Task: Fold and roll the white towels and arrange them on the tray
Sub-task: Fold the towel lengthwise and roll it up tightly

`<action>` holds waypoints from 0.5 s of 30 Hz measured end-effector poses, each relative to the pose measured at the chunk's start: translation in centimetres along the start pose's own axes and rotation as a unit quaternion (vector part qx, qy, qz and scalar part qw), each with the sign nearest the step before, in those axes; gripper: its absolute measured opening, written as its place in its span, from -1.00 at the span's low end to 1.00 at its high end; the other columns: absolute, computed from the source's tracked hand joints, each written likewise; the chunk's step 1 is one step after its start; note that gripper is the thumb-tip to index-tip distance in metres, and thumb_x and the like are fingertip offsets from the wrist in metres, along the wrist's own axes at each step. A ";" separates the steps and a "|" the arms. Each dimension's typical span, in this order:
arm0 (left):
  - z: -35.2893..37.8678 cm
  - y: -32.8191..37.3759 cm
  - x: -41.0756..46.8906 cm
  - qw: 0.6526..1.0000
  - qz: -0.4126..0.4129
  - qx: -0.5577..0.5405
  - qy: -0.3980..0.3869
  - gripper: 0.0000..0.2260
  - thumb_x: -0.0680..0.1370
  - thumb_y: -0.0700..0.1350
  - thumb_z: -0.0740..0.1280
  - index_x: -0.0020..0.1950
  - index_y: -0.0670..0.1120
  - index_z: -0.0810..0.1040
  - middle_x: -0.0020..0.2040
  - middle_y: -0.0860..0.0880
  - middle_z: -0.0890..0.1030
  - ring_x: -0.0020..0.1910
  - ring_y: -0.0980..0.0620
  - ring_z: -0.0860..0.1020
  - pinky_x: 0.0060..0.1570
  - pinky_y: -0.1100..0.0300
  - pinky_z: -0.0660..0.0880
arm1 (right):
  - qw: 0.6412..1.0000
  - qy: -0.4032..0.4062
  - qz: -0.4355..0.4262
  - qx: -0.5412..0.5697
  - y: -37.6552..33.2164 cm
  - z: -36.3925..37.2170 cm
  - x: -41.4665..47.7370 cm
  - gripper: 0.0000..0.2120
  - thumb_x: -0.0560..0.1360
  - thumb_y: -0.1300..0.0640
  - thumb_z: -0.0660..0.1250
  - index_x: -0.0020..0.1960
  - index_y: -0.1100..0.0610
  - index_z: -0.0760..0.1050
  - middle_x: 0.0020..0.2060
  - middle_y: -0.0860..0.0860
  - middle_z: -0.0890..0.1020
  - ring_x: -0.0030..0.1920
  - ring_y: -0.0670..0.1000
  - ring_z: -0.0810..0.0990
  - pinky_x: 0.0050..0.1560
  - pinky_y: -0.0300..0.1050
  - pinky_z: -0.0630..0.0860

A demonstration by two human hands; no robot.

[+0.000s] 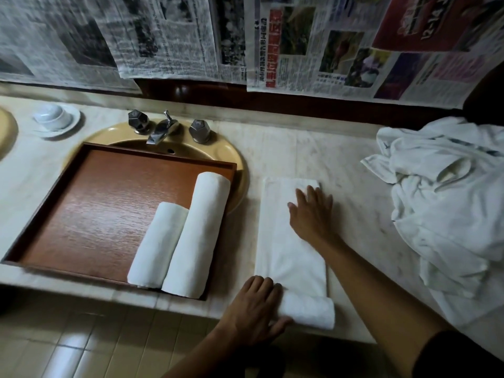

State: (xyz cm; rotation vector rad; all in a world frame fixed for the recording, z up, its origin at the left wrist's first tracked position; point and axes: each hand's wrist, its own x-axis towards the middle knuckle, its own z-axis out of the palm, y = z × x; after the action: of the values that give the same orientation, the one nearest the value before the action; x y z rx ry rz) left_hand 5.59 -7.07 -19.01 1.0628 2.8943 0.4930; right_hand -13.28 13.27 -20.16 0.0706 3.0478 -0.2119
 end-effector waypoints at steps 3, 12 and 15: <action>-0.1 -0.2 0.2 1.000 0.001 0.011 0.004 -0.48 0.64 0.33 0.16 0.14 -0.13 0.54 -0.03 -0.07 0.48 -0.06 -0.09 0.45 0.05 0.00 0.46 | 0.999 -0.049 -0.004 0.007 2.2 -0.2 2.8 -0.42 0.68 -0.14 0.11 0.62 0.09 0.19 0.63 0.13 0.16 0.62 0.17 0.11 0.52 0.42 0.01; -0.8 -0.3 0.5 0.999 -0.015 -0.004 -0.028 -0.43 0.63 0.38 0.11 0.22 -0.09 0.53 0.10 -0.05 0.51 0.06 -0.04 0.46 0.12 0.06 0.44 | 0.969 0.009 -0.026 0.245 5.0 -4.3 -7.0 -0.61 0.66 0.02 0.26 0.43 0.15 0.51 0.47 0.17 0.44 0.44 0.18 0.45 0.47 0.06 0.35; -0.9 -0.2 0.5 0.999 -0.025 -0.015 -0.033 -0.45 0.62 0.38 0.13 0.22 -0.07 0.52 0.12 -0.03 0.50 0.08 -0.04 0.45 0.13 0.05 0.46 | 0.956 0.039 -0.091 0.275 5.0 -4.1 -15.1 -0.60 0.61 -0.09 0.22 0.32 0.08 0.61 0.39 0.11 0.53 0.39 0.09 0.49 0.43 -0.09 0.37</action>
State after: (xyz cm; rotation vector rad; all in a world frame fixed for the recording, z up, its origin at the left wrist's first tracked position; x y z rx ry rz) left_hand 4.97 -7.16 -18.17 0.9811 2.8391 0.4882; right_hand 1.68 18.17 -15.49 -0.1722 2.9662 -1.0851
